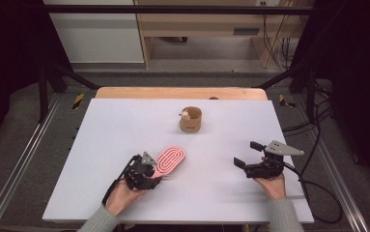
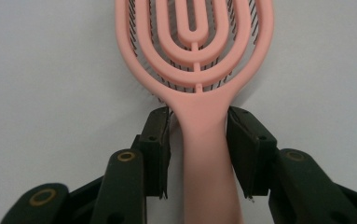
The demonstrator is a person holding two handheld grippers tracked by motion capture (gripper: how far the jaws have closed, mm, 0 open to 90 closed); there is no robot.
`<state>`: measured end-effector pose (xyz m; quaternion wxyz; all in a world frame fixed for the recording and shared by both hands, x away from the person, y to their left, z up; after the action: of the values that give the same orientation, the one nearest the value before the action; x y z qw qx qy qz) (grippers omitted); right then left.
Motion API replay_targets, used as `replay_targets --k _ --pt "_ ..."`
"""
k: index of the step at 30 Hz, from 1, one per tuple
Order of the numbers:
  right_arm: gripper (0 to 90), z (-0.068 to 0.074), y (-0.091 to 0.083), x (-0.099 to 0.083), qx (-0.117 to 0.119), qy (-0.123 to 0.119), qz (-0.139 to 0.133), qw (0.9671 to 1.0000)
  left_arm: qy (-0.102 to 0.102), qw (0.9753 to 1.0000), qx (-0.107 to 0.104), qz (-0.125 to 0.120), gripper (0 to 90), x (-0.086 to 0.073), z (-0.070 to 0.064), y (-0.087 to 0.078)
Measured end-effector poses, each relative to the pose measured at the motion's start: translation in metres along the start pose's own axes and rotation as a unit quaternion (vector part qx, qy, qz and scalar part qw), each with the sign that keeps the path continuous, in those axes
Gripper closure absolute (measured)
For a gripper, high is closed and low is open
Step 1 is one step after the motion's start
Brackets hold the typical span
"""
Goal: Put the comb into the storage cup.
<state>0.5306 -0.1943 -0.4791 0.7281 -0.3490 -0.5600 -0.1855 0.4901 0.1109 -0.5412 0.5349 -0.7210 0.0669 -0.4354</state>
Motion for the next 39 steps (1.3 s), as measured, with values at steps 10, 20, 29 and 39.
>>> replay_targets --k 10,20,29,39 --pt "0.3 0.0002 0.0000 0.0003 0.001 0.001 -0.001 1.0000 0.005 1.0000 0.002 0.005 64.6 0.0002 -0.0004 0.0015" --pt "0.3 0.0000 0.0003 -0.0002 0.001 0.001 0.001 1.0000 0.014 0.9998 0.005 0.013 66.9 0.0004 -0.0010 0.0019" --pt "0.3 0.0000 0.0004 -0.0002 0.001 0.001 0.001 1.0000 0.018 0.9998 0.003 0.013 67.9 0.0000 0.0000 0.0018" --pt "0.3 -0.0003 0.0007 -0.0005 0.001 0.002 0.001 1.0000 0.019 0.9998 0.000 0.011 68.6 -0.0003 -0.0007 0.0007"
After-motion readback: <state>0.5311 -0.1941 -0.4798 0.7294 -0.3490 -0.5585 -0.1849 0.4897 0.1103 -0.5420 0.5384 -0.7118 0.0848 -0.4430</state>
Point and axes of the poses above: each handheld gripper's, and its own axes: y roughly forward along the jaws, x roughly out of its top, z roughly to its left, the point moved 10 cm from there along y, roughly forward along the jaws, and after that the axes turned 2 degrees about -y, right-handed, at the moved point
